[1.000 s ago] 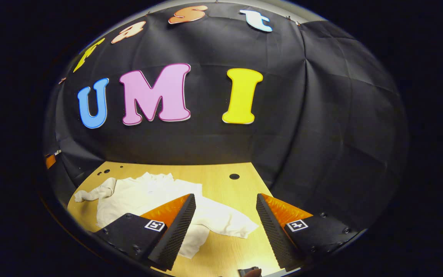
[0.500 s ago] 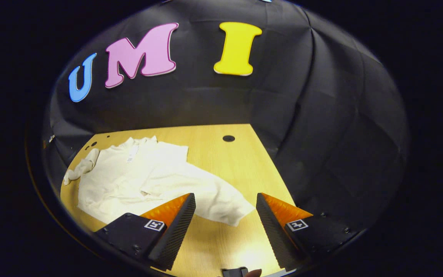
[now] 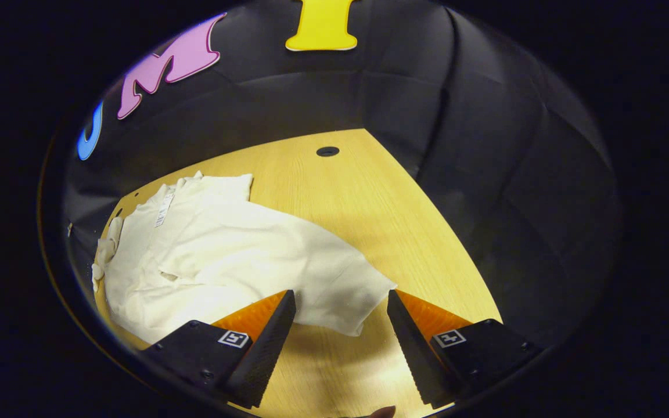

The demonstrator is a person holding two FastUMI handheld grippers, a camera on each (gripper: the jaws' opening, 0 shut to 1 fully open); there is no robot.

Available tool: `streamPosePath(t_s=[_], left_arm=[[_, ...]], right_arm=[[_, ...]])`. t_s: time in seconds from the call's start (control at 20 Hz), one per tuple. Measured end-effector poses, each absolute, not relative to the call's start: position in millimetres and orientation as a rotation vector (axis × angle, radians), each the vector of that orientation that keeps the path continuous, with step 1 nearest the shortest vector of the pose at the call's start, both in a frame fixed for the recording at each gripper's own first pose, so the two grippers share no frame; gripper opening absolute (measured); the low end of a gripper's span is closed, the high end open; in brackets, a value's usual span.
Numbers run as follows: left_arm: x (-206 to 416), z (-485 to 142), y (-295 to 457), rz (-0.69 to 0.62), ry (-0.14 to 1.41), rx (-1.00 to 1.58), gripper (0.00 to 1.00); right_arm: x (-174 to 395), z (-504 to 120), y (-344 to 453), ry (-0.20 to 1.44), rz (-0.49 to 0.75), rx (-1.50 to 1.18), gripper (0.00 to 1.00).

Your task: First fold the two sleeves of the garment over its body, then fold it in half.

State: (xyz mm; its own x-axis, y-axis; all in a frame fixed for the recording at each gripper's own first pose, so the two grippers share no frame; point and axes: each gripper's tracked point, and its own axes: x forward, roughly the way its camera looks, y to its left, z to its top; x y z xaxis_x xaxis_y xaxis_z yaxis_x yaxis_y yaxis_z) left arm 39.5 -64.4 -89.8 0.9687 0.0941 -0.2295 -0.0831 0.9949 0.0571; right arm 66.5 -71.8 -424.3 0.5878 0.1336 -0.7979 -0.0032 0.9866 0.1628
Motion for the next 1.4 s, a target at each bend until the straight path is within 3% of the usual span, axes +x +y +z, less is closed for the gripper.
streamPosePath(t_s=[0.3,0.5,0.55,0.75,0.85,0.9,0.95,1.05,1.2,1.4], left_arm=[[39,-93,-69,0.105,0.25,0.061,0.97],[36,-95,-74,0.118,0.26,0.082,0.97],[34,-96,-75,0.126,0.263,0.086,0.97],[26,-99,-78,0.154,0.283,0.078,0.97],[20,-100,-80,0.154,0.293,0.081,0.97],[18,-99,-80,0.155,0.295,0.087,0.97],[16,-97,-80,0.153,0.294,0.09,0.97],[16,-92,-78,0.148,0.288,0.087,0.97],[15,-92,-71,0.141,0.286,0.065,0.97],[14,-95,-54,0.104,0.282,0.055,0.97]], right_arm=[[75,-455,-65,1.034,0.064,0.226,0.99],[88,-462,-56,1.014,0.105,0.078,0.98],[91,-462,-51,0.998,0.124,0.069,0.82],[93,-461,-51,0.987,0.119,0.102,0.75],[95,-461,-46,0.986,0.135,0.13,0.43],[96,-457,-45,0.98,0.138,0.146,0.07],[94,-461,-45,0.99,0.139,0.16,0.19],[96,-462,-52,0.987,0.122,0.206,0.07],[89,-447,-65,0.955,0.061,0.262,0.07],[65,-417,-59,0.916,0.071,0.257,0.07]])
